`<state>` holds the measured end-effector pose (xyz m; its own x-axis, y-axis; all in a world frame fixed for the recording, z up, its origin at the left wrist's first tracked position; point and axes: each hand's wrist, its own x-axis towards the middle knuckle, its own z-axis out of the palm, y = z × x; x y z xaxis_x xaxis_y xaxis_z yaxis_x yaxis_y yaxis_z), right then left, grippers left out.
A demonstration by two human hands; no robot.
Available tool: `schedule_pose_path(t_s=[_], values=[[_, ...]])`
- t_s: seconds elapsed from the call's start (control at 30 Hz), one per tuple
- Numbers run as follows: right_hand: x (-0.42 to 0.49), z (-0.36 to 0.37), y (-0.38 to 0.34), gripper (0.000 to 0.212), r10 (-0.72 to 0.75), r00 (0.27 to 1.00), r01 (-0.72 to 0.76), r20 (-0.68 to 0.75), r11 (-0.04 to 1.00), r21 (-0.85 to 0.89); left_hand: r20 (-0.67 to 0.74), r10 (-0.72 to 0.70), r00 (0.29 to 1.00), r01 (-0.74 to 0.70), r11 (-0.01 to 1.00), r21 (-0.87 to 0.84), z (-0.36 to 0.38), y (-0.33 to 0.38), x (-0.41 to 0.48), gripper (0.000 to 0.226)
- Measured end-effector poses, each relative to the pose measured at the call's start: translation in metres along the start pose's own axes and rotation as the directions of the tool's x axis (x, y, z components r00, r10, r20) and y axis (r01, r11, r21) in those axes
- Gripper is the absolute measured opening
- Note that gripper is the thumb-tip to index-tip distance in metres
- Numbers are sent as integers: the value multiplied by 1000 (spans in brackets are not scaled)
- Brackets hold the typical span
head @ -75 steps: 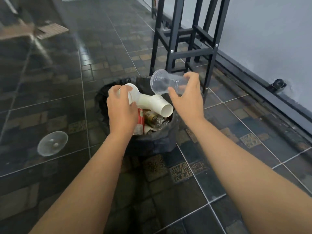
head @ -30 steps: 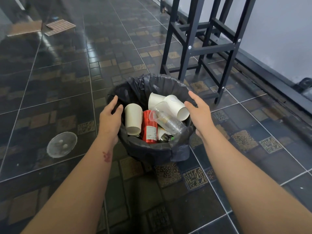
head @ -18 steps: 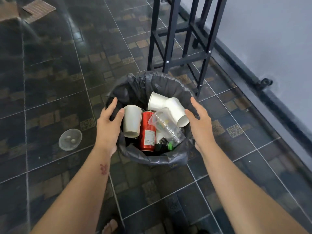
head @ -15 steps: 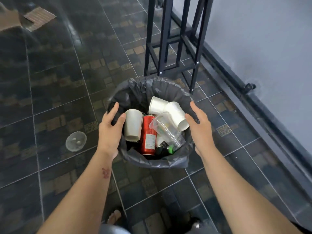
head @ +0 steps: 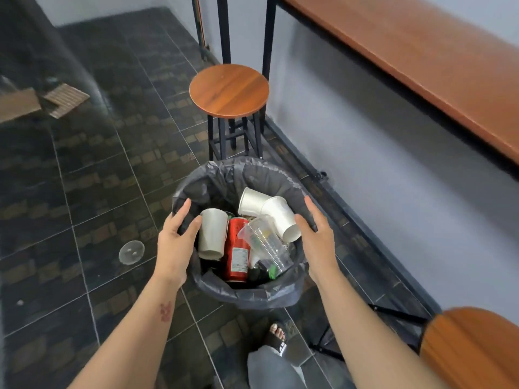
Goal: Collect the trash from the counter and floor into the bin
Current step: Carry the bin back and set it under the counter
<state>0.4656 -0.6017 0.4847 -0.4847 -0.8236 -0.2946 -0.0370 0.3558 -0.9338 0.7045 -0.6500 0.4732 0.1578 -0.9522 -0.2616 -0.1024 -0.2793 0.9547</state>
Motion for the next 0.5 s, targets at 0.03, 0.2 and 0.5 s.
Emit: schedule_pose_path(t_s=[0.03,0.2,0.5], values=[[-17,-9,-4,46,-4,1000,4,-16,1000,12,14,8,1000,-8,1000,3,-2,5,-14,46],[-103,-50,2,47,-29,992,37,-121,997,66,133,65,989,-67,998,7,-13,9,-80,46],[-258,-118,49,47,-12,948,57,-319,990,130,323,79,943,-101,993,54,-24,-7,-202,47]])
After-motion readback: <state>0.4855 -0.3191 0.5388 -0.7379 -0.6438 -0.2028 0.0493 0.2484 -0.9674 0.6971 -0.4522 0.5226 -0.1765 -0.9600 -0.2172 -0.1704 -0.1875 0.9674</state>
